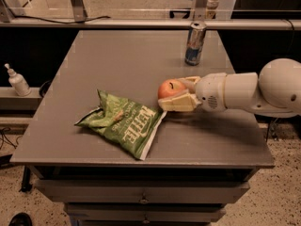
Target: Move apple near green jalapeno chip bag
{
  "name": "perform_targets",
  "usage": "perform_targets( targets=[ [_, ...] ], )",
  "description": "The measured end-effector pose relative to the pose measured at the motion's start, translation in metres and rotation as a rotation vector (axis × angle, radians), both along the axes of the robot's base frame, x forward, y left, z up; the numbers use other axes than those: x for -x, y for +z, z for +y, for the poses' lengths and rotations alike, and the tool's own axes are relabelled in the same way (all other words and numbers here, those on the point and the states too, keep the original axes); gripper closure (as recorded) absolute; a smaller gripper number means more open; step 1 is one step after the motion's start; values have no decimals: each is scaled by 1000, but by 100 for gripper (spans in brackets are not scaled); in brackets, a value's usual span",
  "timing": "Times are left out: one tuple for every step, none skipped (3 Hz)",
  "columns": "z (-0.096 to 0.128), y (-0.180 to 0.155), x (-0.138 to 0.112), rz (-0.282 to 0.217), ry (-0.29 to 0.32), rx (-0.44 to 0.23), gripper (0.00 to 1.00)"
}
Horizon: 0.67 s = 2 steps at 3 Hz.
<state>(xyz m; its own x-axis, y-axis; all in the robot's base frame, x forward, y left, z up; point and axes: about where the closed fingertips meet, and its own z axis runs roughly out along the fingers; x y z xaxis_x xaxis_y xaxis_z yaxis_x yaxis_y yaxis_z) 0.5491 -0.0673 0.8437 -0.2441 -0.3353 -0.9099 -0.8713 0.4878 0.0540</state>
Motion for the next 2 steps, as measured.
perform_targets(
  targets=[
    [-2, 3, 1, -21, 43, 11, 37],
    [-5, 5, 1, -42, 84, 24, 13]
  ],
)
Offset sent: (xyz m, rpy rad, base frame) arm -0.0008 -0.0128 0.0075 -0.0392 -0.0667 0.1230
